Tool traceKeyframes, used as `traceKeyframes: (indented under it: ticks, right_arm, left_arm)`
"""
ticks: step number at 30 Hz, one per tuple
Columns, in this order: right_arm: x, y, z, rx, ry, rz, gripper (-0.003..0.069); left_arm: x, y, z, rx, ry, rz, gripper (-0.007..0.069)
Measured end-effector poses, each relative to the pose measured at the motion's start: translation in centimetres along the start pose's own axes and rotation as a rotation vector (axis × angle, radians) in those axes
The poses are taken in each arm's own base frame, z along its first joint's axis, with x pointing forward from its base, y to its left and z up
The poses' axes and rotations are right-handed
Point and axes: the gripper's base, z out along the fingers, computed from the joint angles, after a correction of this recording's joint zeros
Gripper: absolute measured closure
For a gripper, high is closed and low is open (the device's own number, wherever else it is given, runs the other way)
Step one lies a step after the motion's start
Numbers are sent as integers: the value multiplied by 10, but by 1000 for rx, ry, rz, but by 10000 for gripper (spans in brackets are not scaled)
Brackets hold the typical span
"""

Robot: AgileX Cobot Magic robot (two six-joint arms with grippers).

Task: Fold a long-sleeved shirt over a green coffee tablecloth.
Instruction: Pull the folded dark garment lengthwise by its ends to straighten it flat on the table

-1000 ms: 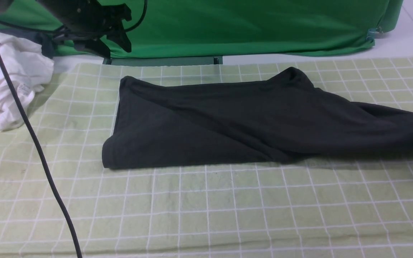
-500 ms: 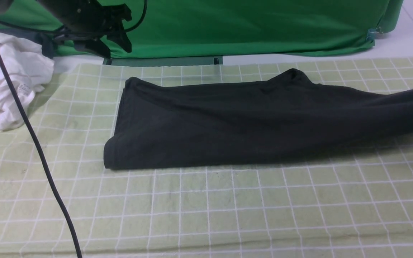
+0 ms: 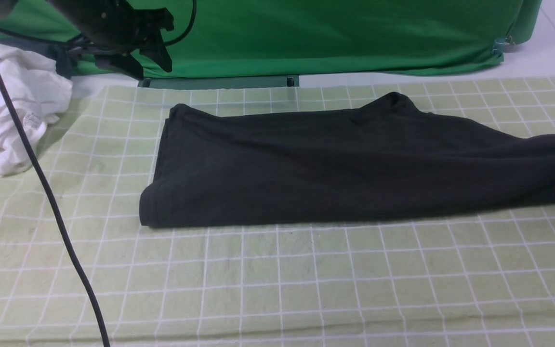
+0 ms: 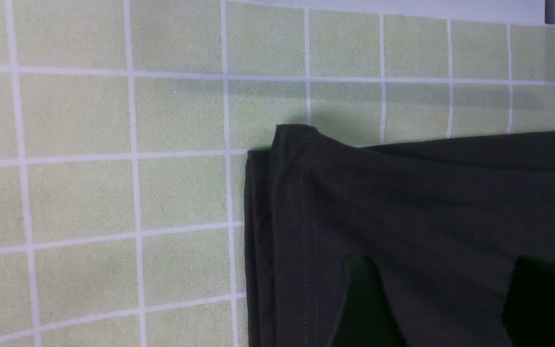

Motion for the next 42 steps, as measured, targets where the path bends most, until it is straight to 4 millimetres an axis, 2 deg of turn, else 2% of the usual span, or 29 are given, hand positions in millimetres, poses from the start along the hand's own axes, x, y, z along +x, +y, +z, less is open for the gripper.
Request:
traceKeyframes:
  ticks: [2,4,6,8,11,13,16,19,22,23,25,27,29,31,32,33,35,38,42]
  right_arm:
    - [-3,-3,-14,-2,4,13,75]
    - [-4,-3,-27,-23,7,29,122]
    - [-5,0,-33,-69,5,33,243]
    - [-2,6,-30,-125,27,9,410]
    - [6,12,-18,-168,78,-23,582]
    - [9,14,-10,-176,106,-32,634]
    - [11,16,-2,-185,127,-34,648]
    - [13,19,11,-188,137,-34,650]
    - [17,24,35,-189,140,-34,652]
    - [16,24,37,-188,136,-34,652]
    - [16,27,56,-186,120,-34,648]
    - [15,28,61,-183,104,-33,637]
    - [12,27,63,-166,68,-20,568]
    - [8,23,58,-138,50,6,444]
    - [8,23,58,-136,48,7,431]
    - [6,20,53,-123,51,16,324]
    - [4,17,46,-114,61,19,223]
    - [5,17,42,-114,85,17,144]
    - [5,18,49,-116,100,15,125]
  left_arm:
    - [0,0,0,0,0,0,230]
    - [0,0,0,0,0,0,230]
    - [0,0,0,-1,0,0,230]
    - [0,0,0,-1,0,0,230]
    - [0,0,0,-1,0,0,230]
    - [0,0,0,-2,0,1,230]
    - [0,0,0,-2,0,1,230]
    - [0,0,0,-2,0,1,230]
    - [0,0,0,-3,0,1,231]
    - [0,0,0,-3,0,1,231]
    - [0,0,0,-4,0,1,232]
    - [0,0,0,-4,0,1,232]
    - [0,0,0,-4,0,1,232]
    - [0,0,0,-4,0,1,232]
    - [0,0,0,-4,0,1,232]
    - [0,0,0,-4,0,1,232]
    - [0,1,0,-6,0,2,232]
    - [0,1,0,-13,0,5,232]
    - [0,1,0,-15,0,6,232]
